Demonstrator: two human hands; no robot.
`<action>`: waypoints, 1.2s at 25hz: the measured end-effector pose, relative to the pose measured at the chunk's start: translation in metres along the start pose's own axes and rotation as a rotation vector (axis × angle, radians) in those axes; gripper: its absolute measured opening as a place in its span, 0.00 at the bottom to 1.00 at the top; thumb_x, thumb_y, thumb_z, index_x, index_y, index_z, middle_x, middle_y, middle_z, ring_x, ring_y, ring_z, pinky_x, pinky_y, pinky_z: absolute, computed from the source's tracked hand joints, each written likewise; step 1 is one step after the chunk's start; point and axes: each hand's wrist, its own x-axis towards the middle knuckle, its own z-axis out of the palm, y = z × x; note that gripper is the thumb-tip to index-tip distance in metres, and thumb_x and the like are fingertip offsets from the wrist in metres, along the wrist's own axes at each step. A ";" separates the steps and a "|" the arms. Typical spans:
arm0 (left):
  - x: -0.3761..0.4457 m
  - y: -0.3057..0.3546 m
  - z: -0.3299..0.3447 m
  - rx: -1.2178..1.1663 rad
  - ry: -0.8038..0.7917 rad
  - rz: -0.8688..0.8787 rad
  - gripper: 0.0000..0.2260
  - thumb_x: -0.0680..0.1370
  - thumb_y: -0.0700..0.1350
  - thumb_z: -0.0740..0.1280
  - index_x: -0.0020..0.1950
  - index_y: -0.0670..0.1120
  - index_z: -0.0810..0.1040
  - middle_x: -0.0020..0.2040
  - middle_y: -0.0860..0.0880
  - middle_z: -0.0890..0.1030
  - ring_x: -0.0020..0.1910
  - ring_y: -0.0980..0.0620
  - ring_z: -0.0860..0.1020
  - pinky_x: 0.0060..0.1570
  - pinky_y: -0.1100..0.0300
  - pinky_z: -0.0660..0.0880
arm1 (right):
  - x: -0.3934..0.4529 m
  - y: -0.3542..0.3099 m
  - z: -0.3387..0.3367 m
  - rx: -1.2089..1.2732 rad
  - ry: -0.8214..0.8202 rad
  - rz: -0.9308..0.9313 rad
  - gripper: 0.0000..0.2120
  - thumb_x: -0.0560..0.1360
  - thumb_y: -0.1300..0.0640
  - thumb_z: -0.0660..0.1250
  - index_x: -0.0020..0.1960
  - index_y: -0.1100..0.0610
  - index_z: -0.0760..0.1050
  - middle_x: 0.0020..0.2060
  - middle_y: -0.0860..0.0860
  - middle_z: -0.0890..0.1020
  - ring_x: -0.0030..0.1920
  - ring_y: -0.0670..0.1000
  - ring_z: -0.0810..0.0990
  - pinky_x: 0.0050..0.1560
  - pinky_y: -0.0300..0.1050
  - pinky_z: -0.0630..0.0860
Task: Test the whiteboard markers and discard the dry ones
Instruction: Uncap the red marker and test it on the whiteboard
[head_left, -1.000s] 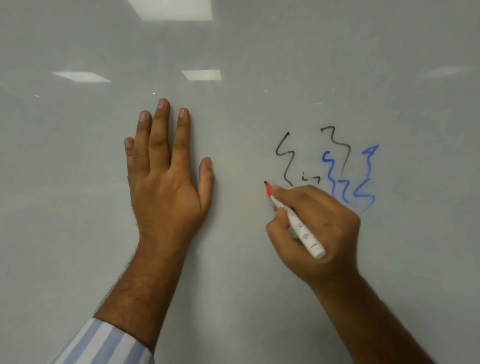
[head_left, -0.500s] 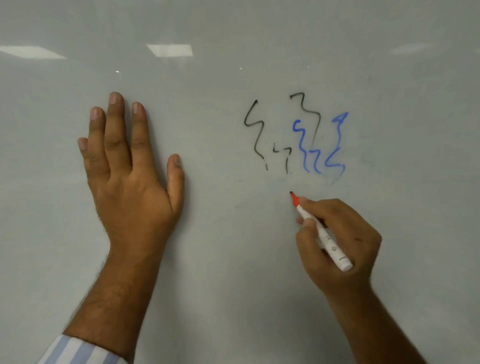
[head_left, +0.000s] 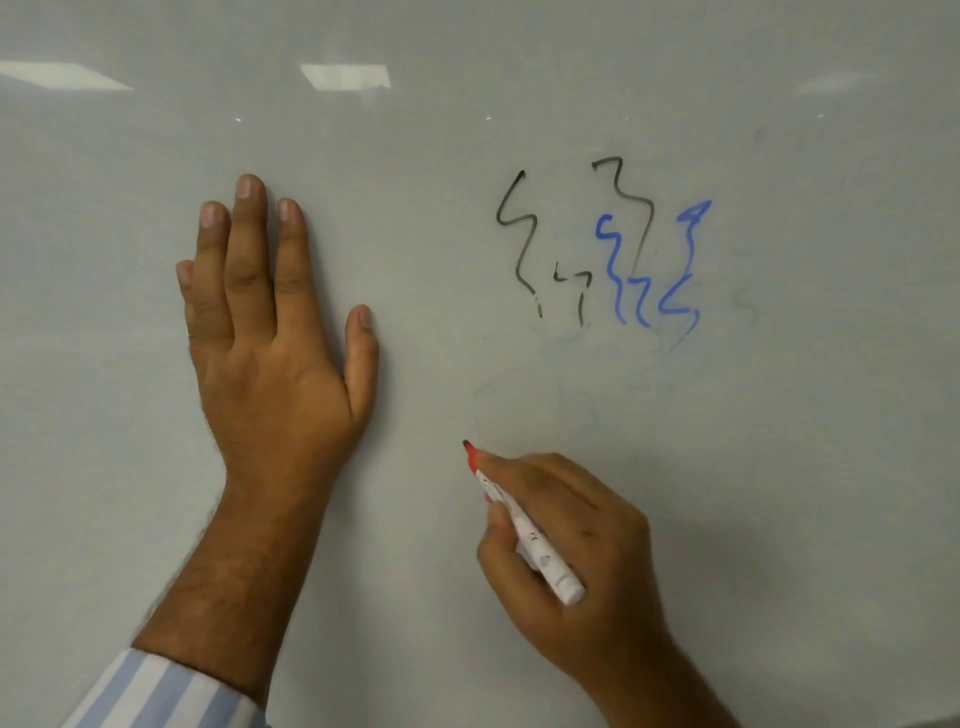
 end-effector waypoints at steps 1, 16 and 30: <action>-0.001 0.001 0.000 -0.002 -0.007 0.001 0.31 0.86 0.53 0.58 0.85 0.41 0.57 0.85 0.39 0.56 0.85 0.38 0.54 0.84 0.44 0.49 | 0.010 -0.002 0.007 -0.045 -0.032 -0.051 0.16 0.79 0.60 0.68 0.65 0.60 0.84 0.50 0.50 0.86 0.45 0.51 0.85 0.47 0.45 0.82; -0.025 0.004 -0.001 0.001 -0.061 -0.009 0.30 0.87 0.52 0.58 0.85 0.40 0.56 0.85 0.39 0.57 0.85 0.38 0.54 0.83 0.41 0.52 | 0.006 0.008 -0.031 -0.208 -0.054 0.000 0.12 0.78 0.58 0.68 0.57 0.55 0.87 0.41 0.47 0.84 0.37 0.49 0.82 0.38 0.46 0.81; -0.048 0.004 -0.002 -0.202 0.008 0.052 0.28 0.79 0.23 0.55 0.79 0.36 0.68 0.80 0.38 0.67 0.82 0.39 0.63 0.82 0.43 0.59 | 0.012 0.015 -0.033 -0.210 0.040 0.024 0.11 0.76 0.62 0.71 0.57 0.58 0.87 0.43 0.49 0.87 0.39 0.49 0.85 0.41 0.46 0.81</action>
